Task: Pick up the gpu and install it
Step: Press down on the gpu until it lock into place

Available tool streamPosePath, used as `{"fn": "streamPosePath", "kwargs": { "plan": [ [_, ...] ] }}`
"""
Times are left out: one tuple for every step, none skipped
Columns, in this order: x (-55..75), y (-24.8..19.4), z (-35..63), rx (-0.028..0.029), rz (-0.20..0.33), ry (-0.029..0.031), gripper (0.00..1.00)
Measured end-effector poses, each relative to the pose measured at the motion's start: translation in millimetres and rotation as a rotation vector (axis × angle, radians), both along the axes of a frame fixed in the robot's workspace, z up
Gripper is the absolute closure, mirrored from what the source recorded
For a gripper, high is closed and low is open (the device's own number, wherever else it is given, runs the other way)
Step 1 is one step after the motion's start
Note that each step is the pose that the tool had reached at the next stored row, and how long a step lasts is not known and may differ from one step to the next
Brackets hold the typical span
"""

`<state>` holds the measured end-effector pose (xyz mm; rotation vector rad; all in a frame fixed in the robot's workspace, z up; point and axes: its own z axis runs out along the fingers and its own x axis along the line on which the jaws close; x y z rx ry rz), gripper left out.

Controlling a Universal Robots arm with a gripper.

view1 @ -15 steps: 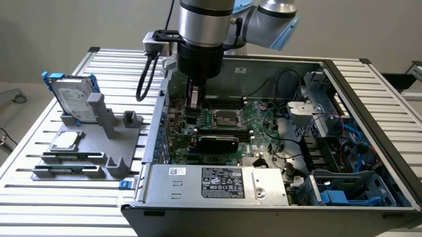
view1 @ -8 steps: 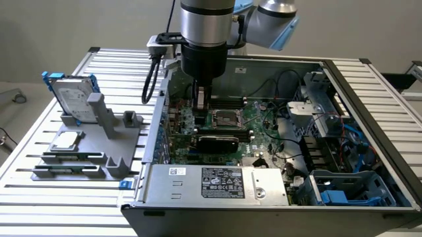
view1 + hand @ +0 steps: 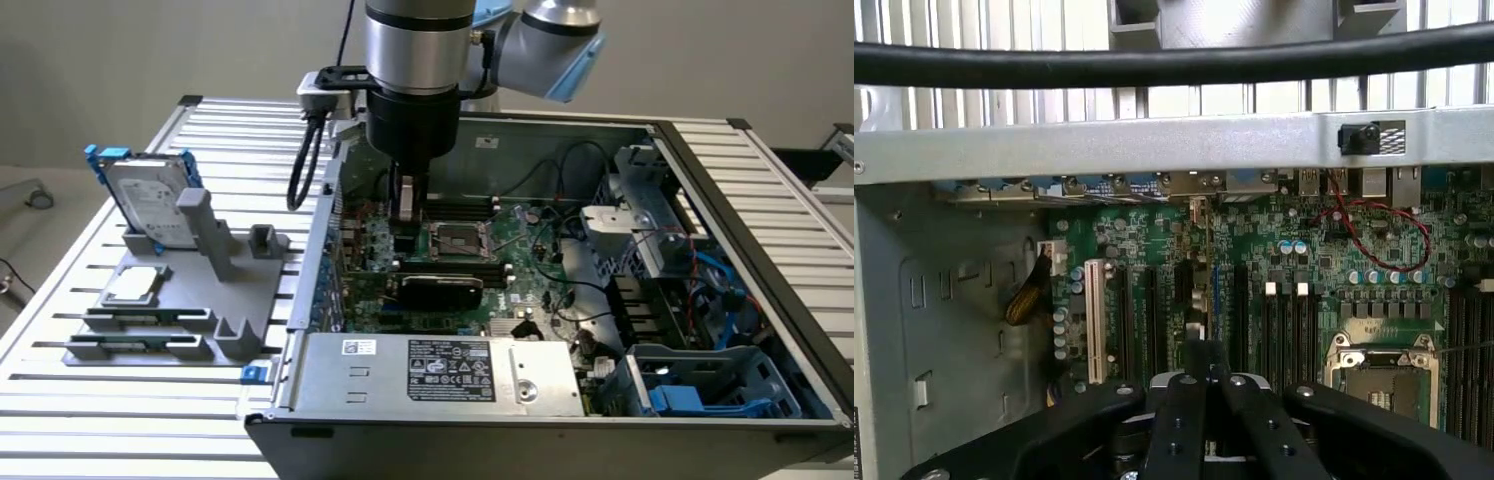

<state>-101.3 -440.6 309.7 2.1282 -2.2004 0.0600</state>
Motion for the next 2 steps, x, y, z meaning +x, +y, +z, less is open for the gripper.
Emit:
{"fn": "streamPosePath", "kwargs": {
  "plan": [
    [0.0, 0.0, 0.0, 0.0, 0.0, 0.0, 0.89],
    [0.0, 0.0, 0.0, 0.0, 0.0, 0.0, 0.89]
  ]
}}
